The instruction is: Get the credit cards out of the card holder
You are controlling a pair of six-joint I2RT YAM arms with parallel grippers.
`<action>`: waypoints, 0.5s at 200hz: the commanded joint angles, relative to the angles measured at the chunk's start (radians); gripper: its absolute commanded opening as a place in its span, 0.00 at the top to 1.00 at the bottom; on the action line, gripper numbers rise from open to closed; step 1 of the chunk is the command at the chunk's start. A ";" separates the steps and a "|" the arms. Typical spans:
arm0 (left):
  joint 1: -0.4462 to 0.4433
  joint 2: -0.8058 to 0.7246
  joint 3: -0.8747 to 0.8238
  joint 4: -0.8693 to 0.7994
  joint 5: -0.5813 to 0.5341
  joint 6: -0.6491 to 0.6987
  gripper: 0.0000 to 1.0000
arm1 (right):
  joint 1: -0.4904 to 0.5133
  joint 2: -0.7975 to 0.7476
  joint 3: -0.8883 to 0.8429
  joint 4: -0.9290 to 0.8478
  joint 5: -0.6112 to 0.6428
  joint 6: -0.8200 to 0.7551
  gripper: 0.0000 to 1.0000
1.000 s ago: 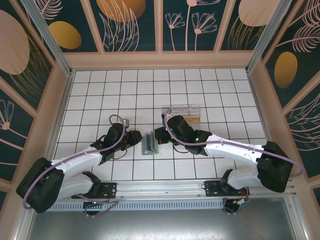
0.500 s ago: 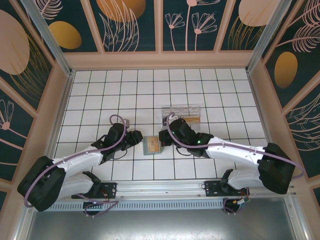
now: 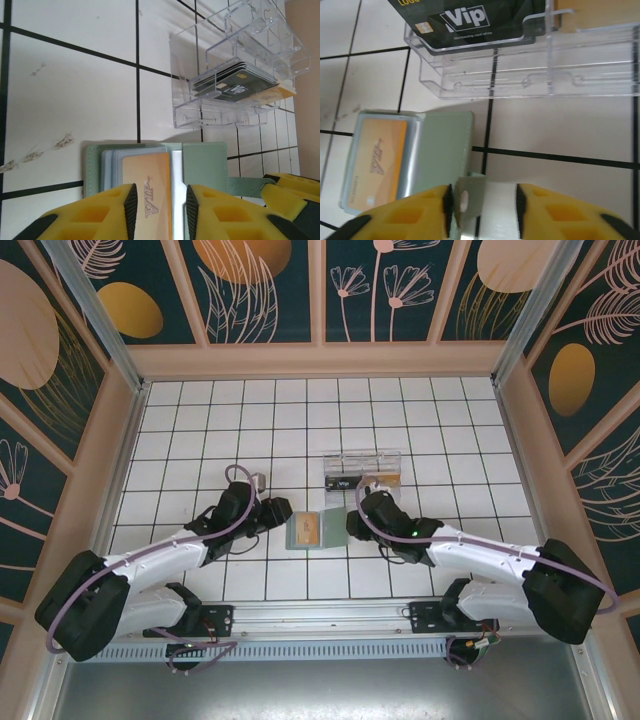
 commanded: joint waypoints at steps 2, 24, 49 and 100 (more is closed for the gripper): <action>-0.006 0.020 0.024 0.008 0.001 0.017 0.69 | 0.038 -0.062 0.083 -0.094 0.135 0.005 0.53; -0.010 0.038 0.035 -0.011 -0.009 0.027 0.71 | 0.076 -0.088 0.125 -0.092 0.146 -0.004 0.46; -0.013 0.050 0.038 -0.010 -0.018 0.035 0.77 | 0.092 -0.080 0.130 0.004 0.086 -0.017 0.46; -0.018 0.100 0.042 0.003 0.001 0.049 0.93 | 0.092 0.093 0.144 0.154 -0.119 0.002 0.64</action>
